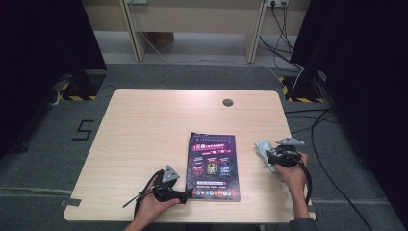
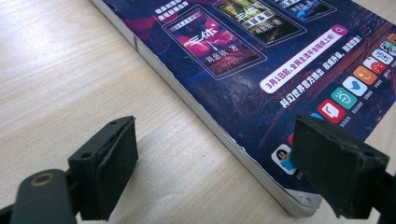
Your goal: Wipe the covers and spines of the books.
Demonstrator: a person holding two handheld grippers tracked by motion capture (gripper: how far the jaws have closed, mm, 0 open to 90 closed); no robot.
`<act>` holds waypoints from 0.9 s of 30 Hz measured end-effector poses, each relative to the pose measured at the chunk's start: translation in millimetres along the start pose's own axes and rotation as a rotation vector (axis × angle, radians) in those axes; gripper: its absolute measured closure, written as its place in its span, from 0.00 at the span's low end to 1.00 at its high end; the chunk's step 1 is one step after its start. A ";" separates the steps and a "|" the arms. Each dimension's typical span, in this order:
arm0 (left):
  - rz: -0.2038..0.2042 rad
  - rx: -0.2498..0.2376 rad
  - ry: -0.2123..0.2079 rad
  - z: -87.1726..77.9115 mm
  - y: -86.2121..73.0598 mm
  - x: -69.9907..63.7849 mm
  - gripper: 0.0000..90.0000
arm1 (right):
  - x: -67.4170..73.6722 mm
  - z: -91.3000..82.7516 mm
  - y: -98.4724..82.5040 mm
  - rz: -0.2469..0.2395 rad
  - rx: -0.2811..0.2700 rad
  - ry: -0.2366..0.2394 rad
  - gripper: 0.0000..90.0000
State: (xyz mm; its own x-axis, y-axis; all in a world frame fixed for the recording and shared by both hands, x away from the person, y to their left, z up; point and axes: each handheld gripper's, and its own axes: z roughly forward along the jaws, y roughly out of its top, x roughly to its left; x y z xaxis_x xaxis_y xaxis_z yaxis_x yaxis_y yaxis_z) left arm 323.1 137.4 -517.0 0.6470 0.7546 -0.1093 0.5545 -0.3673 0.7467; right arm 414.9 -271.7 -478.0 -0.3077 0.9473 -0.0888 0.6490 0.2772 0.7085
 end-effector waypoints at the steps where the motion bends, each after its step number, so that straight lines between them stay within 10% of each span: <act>1: 0.002 0.000 0.003 -0.2 0.0 -0.3 0.16 | 2.0 -1.0 1.0 -0.004 -0.004 -0.007 0.49; 10: -0.005 -0.001 -0.004 0.2 -0.2 0.5 0.16 | 19.9 -11.6 17.0 0.025 -0.097 0.052 0.33; 27: -0.031 0.012 -0.041 -0.3 3.2 3.6 0.19 | 56.1 -5.5 23.7 -0.008 -0.101 0.197 0.30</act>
State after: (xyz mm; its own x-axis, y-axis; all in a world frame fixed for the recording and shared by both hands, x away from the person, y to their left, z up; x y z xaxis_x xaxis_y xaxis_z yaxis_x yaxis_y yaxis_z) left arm 327.0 139.1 -514.8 0.6502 0.7428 -0.1595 0.5809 -0.3508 0.7345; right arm 409.3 -212.9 -462.3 -0.4494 0.8926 0.0367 0.5756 0.2579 0.7760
